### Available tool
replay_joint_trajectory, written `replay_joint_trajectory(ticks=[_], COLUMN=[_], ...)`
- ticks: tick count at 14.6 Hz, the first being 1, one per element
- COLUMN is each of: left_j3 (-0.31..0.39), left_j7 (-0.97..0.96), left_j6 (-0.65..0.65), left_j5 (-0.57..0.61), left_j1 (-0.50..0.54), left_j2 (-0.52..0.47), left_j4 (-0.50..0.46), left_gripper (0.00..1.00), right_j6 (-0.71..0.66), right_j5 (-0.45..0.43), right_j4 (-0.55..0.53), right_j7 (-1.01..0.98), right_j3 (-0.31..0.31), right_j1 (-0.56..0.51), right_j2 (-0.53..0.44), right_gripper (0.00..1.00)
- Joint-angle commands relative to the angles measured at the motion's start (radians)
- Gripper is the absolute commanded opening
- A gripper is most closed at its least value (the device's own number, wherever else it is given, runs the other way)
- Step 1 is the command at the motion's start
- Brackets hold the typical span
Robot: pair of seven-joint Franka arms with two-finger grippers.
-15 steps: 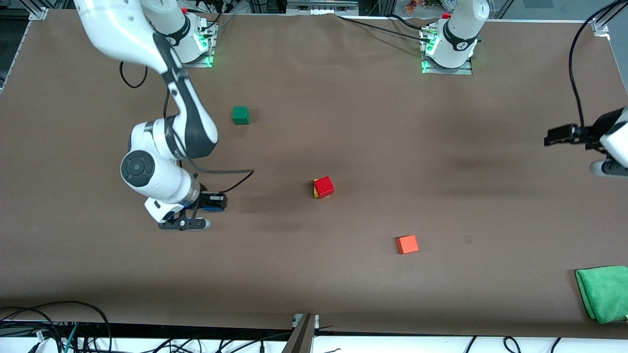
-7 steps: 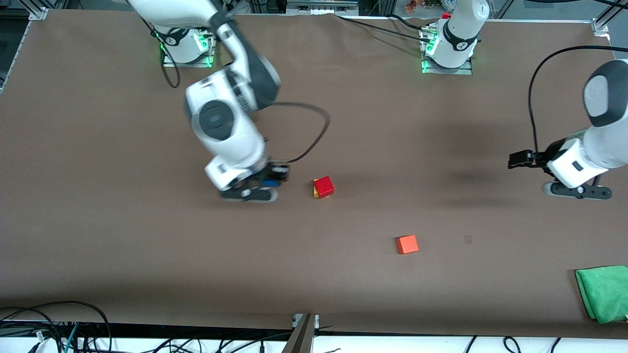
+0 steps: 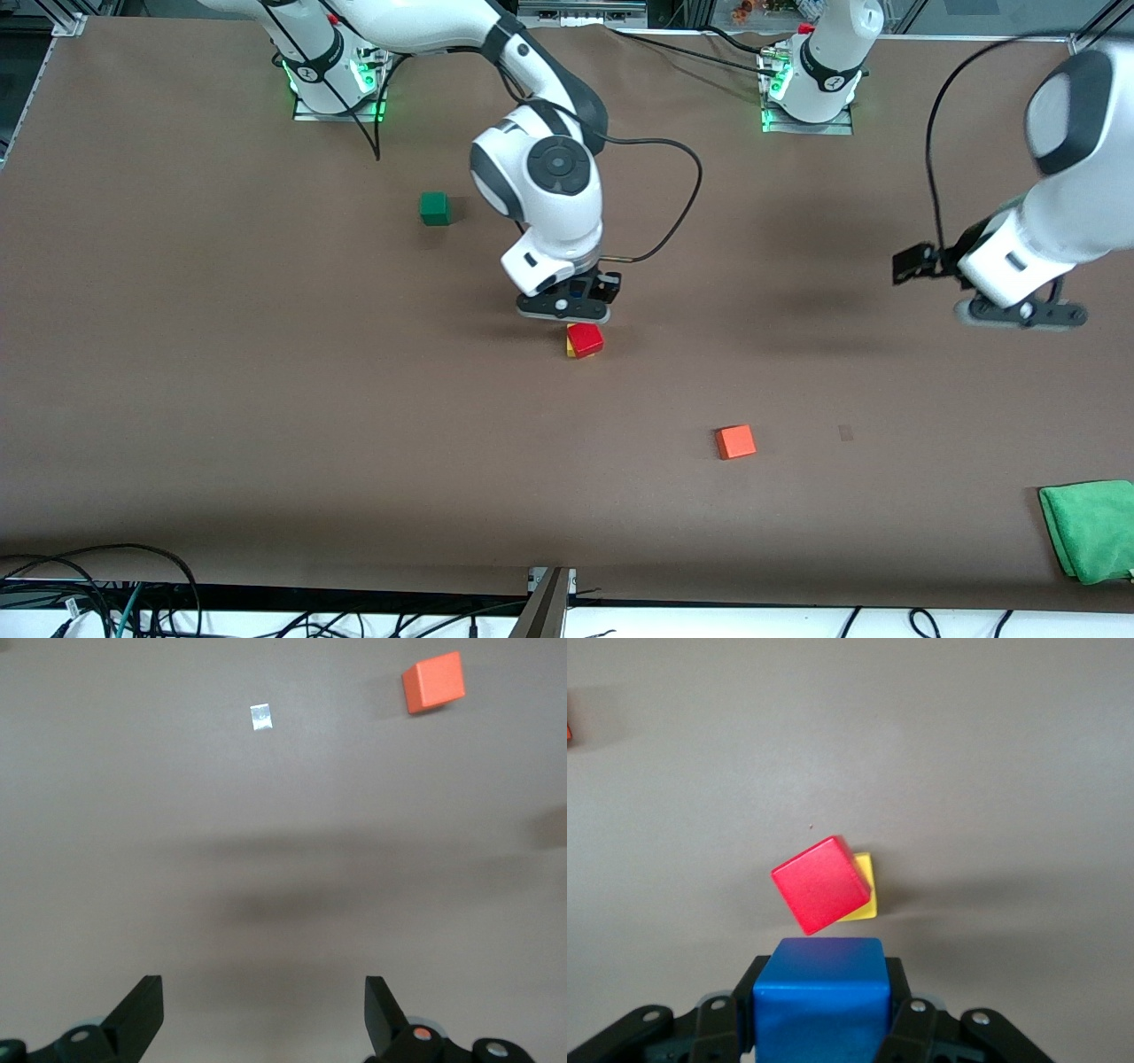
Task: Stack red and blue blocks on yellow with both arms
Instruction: 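Carry the blue block with the right gripper over the red block, then lower the blue block onto the red block with the right gripper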
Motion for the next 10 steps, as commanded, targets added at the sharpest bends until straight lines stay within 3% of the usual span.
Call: replay_joint_trajectory(ticks=[1,10], left_j3=[0.003,0.000], left_j7=[-0.006,-0.015], left_j6=[-0.115,-0.214], left_j5=[-0.009,-0.008], left_j1=[-0.010,-0.017], left_j2=[-0.024,-0.015], left_j4=[0.095,0.233], left_gripper=[1.00,1.00], right_j6=[0.025,0.119], right_j5=[-0.014,-0.092], right_j4=[0.042,0.040], right_j7=[0.022,0.013], right_j3=[-0.012,-0.015], right_j1=[0.008,0.011], right_j2=[0.025,0.070], right_gripper=[0.19,0.21])
